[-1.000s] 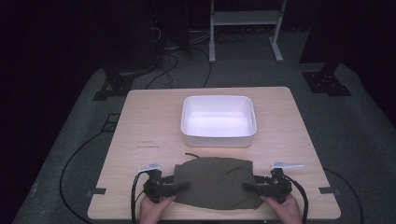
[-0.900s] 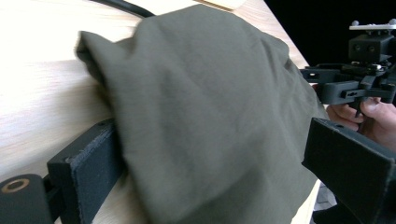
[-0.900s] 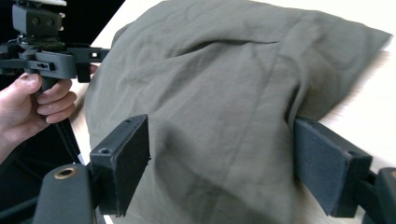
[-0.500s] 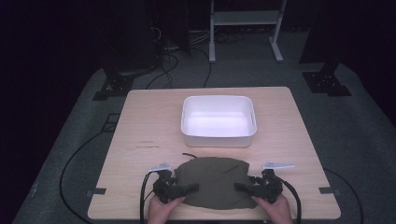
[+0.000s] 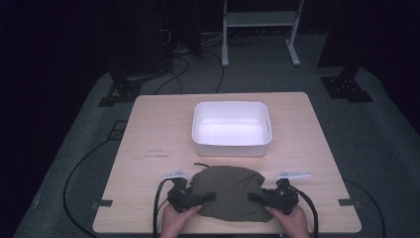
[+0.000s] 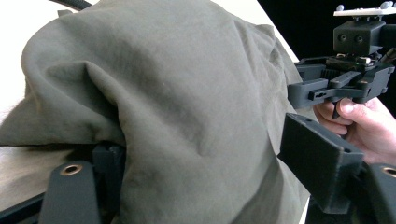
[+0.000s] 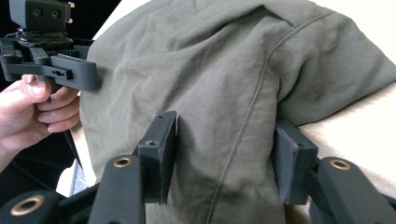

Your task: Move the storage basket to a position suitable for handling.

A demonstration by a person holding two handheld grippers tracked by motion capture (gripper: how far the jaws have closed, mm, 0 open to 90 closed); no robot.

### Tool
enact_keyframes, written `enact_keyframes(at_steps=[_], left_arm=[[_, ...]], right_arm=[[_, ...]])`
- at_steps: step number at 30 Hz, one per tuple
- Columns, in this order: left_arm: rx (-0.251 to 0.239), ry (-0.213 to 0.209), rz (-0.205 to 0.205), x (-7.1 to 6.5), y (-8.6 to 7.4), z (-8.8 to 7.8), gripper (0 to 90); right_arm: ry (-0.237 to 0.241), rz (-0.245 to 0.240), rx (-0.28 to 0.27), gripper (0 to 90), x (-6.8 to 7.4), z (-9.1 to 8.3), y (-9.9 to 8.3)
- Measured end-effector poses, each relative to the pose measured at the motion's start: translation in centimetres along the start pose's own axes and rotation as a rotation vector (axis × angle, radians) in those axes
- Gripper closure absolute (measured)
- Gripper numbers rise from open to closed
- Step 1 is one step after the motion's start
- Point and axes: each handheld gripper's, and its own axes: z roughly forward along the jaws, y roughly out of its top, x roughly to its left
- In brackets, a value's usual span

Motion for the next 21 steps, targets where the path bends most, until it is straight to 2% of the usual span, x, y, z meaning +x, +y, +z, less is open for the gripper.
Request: enact_keyframes(at_steps=[5, 8, 11, 17, 21], left_arm=[[0.039, -0.013, 0.029, -0.48, -0.21, 0.55, 38.4], [0.047, -0.013, 0.03, -0.59, -0.25, 0.63, 42.3], [0.047, -0.022, 0.019, -0.42, -0.33, 0.56, 46.5], [0.057, -0.037, 0.032, -0.65, -0.43, 0.63, 54.6], [0.061, -0.055, 0.034, -0.62, -0.45, 0.54, 58.4]], right_arm=[[0.0, 0.003, 0.008, 52.2, 0.09, 0.05, -0.04], [0.01, 0.002, 0.012, 56.9, 0.11, 0.0, -0.06], [0.033, -0.005, 0.004, 61.8, 0.18, -0.12, -0.07], [0.065, 0.003, -0.004, 66.6, 0.17, -0.22, -0.1], [0.104, 0.018, -0.02, 69.9, 0.15, -0.41, -0.11]])
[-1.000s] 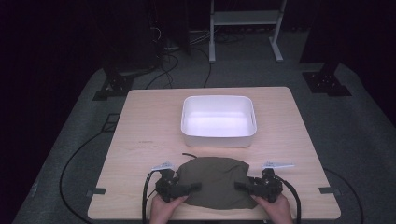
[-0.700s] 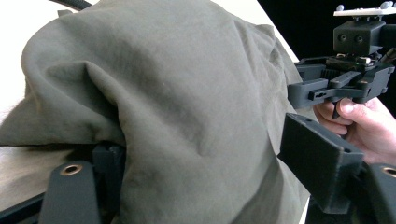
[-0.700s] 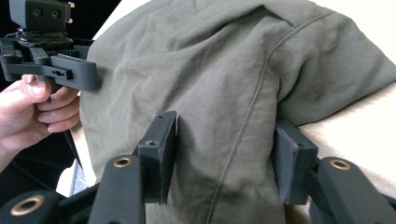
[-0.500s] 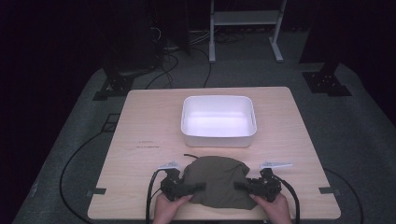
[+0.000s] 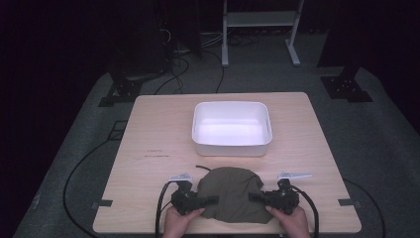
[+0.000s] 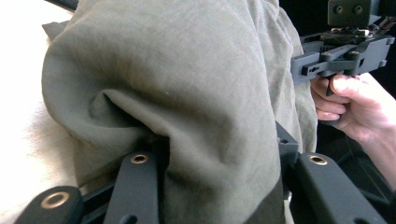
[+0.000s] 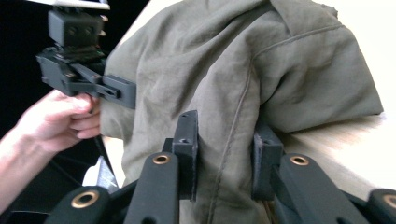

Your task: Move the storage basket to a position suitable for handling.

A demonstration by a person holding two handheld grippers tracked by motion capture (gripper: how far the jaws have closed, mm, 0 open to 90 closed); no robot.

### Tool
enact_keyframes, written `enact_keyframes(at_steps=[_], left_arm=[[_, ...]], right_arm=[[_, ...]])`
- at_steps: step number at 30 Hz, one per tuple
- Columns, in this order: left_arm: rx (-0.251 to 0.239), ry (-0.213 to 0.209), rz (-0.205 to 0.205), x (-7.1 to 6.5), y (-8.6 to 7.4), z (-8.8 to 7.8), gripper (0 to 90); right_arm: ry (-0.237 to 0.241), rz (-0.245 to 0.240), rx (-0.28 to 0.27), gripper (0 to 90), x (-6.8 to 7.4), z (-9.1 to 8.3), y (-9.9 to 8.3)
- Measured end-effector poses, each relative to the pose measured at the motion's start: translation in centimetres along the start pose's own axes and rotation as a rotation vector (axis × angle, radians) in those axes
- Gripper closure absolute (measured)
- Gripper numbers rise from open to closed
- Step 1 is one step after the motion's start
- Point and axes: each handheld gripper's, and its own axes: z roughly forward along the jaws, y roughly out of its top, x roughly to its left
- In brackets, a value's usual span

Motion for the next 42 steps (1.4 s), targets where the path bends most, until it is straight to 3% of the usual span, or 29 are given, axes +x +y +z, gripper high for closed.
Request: enact_keyframes(at_steps=[7, 17, 31, 42], left_arm=[[-0.004, -0.048, -0.013, 0.1, 0.0, -0.2, 60.7], [-0.047, -0.085, 0.011, -0.9, 0.7, -1.1, 60.9], [-0.084, -0.12, 0.05, -3.1, 2.0, -2.9, 61.0], [-0.097, -0.135, 0.074, -4.6, 4.0, -3.8, 60.9]], right_arm=[[0.039, 0.016, -0.017, 72.3, 0.0, -0.5, 0.1], [0.106, 0.037, -0.067, 72.9, 0.1, -1.3, 0.3], [0.152, -0.002, -0.113, 72.9, 2.2, -3.1, 1.5], [0.149, -0.034, -0.126, 73.0, 3.6, -4.5, 3.3]])
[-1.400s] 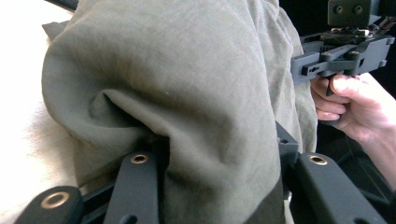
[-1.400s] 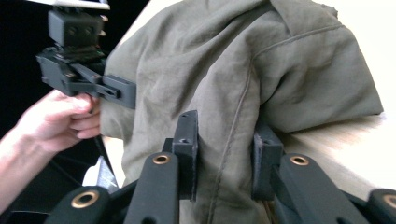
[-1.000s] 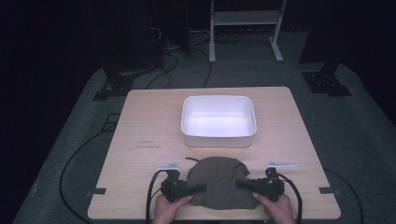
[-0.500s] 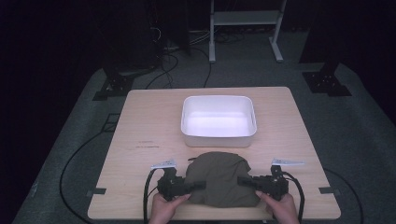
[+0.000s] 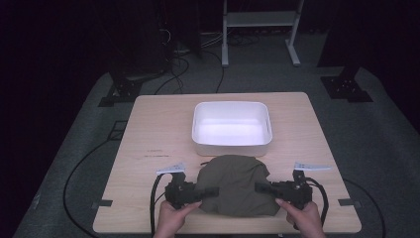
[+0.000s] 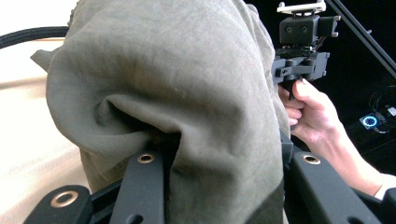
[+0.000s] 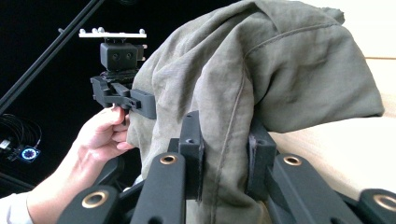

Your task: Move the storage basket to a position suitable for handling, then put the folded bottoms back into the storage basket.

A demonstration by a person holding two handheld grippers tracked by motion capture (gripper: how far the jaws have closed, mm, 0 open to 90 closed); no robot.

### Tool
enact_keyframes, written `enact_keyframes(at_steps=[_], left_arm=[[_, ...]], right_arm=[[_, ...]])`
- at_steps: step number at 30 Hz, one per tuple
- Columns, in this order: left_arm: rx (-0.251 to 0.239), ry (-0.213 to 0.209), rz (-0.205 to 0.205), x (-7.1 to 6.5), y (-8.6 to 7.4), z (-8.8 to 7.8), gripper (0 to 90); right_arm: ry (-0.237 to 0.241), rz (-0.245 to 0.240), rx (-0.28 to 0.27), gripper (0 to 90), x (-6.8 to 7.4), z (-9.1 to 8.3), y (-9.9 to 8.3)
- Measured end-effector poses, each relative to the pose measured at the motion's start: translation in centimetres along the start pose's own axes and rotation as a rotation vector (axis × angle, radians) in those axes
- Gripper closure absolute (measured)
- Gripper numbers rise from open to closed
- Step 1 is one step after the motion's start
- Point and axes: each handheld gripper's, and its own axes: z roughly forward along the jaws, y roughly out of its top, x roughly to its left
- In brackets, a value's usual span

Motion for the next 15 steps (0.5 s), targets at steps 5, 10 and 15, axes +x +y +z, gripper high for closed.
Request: enact_keyframes(at_steps=[5, 10, 15], left_arm=[[-0.001, 0.014, 0.03, -0.9, 1.9, -0.2, 60.9], [0.001, 0.008, 0.038, -1.3, 3.7, -0.5, 61.1], [-0.007, -0.006, 0.041, -1.4, 5.1, -0.7, 61.1]], right_arm=[[0.005, -0.008, -0.011, 73.0, 0.4, -0.4, 1.5], [0.011, -0.017, -0.038, 73.0, 1.1, -0.7, 2.8], [0.013, -0.036, -0.052, 72.9, 1.6, -1.1, 4.1]])
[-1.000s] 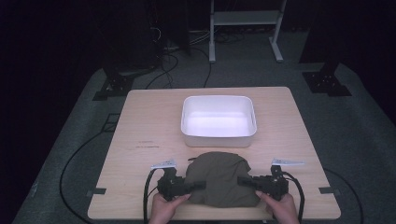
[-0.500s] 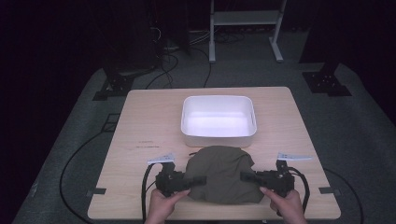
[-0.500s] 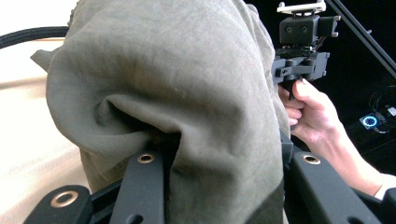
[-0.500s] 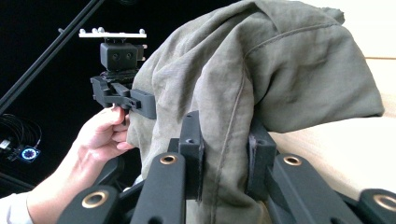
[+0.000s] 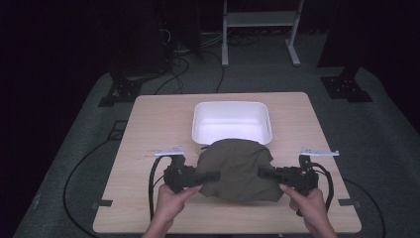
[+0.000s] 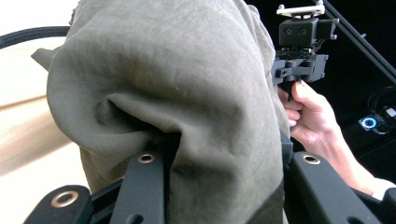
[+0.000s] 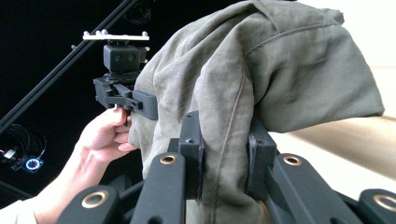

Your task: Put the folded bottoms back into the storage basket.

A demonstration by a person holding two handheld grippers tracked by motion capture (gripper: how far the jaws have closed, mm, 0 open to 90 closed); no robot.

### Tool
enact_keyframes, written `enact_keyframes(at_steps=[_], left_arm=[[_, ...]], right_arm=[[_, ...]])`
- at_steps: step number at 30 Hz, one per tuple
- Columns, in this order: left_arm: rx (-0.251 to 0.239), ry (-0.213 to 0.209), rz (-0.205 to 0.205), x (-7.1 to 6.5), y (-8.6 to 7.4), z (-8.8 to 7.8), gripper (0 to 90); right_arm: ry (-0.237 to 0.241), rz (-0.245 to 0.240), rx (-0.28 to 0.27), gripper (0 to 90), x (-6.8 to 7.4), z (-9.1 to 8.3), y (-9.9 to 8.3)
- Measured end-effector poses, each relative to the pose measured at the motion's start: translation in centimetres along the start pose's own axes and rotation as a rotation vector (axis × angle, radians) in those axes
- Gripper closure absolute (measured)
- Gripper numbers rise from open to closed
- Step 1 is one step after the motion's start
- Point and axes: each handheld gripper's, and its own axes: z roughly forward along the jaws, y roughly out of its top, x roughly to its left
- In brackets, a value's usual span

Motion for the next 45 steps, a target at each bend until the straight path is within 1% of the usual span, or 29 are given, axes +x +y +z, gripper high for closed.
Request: enact_keyframes(at_steps=[3, 5, 6, 10, 14, 18, 20, 22, 24, 25, 27, 29, 32, 35, 36, 38, 39, 40, 42, 45], left_arm=[[-0.004, -0.008, -0.008, 0.1, 0.8, 0.2, 61.1], [-0.003, -0.01, -0.009, 0.1, 1.5, 0.3, 61.1], [-0.003, -0.008, -0.005, 0.1, 1.8, 0.4, 61.1], [-0.003, -0.006, -0.006, 0.3, 3.0, 0.5, 61.1], [-0.01, -0.01, -0.027, 0.8, 3.7, 0.6, 61.1], [-0.02, -0.001, -0.022, 1.1, 4.5, 0.7, 61.1], [-0.028, 0.003, -0.019, 1.2, 4.9, 0.7, 61.2], [-0.037, 0.002, -0.028, 1.4, 5.3, 0.7, 61.2], [-0.051, -0.001, -0.036, 1.7, 5.7, 0.7, 61.1], [-0.056, 0.001, -0.041, 1.8, 6.0, 0.7, 61.1], [-0.068, 0.006, -0.047, 1.9, 6.5, 0.6, 61.1], [-0.069, 0.011, -0.04, 2.1, 7.0, 0.4, 61.2], [-0.079, 0.019, -0.041, 2.3, 7.8, 0.3, 61.1], [-0.108, 0.034, -0.043, 2.6, 8.4, 0.2, 61.0], [-0.121, 0.037, -0.052, 2.7, 8.5, 0.3, 61.0], [-0.132, 0.043, -0.059, 3.1, 8.9, 0.2, 61.0], [-0.143, 0.041, -0.072, 3.4, 9.0, 0.2, 61.0], [-0.148, 0.044, -0.076, 3.6, 9.1, 0.2, 61.0], [-0.154, 0.053, -0.086, 3.9, 9.3, 0.3, 61.0], [-0.155, 0.06, -0.087, 4.3, 9.7, 0.3, 61.0]], right_arm=[[-0.005, -0.003, -0.006, 72.9, 0.2, -0.1, 0.8], [-0.013, -0.005, -0.01, 73.0, 0.1, -0.3, 1.7], [-0.013, -0.005, -0.01, 73.0, 0.1, -0.3, 1.7], [-0.014, -0.009, -0.025, 73.0, -0.2, -0.4, 2.7], [-0.013, -0.006, -0.036, 73.0, -0.5, -0.3, 3.5], [-0.019, -0.007, -0.046, 73.0, -0.7, -0.1, 4.2], [-0.021, -0.005, -0.051, 73.1, -0.8, 0.0, 4.6], [-0.023, -0.004, -0.062, 73.1, -1.0, 0.1, 5.3], [-0.025, -0.004, -0.065, 73.1, -1.0, 0.2, 5.6], [-0.024, 0.003, -0.071, 73.1, -1.0, 0.2, 5.9], [-0.032, -0.002, -0.077, 73.1, -1.0, 0.4, 6.3], [-0.037, -0.009, -0.084, 73.1, -0.8, 0.7, 7.1], [-0.04, -0.011, -0.089, 73.1, -0.7, 0.8, 7.6], [-0.045, -0.019, -0.095, 73.1, -0.8, 1.0, 8.3], [-0.048, -0.018, -0.1, 73.1, -0.8, 1.1, 8.6], [-0.055, -0.022, -0.104, 73.1, -0.8, 1.3, 9.0], [-0.057, -0.019, -0.105, 73.1, -0.8, 1.5, 9.3], [-0.065, -0.022, -0.104, 73.1, -1.0, 1.8, 9.8], [-0.069, -0.021, -0.102, 73.1, -1.1, 1.9, 10.0], [-0.073, -0.009, -0.102, 73.1, -1.4, 2.2, 10.6]])
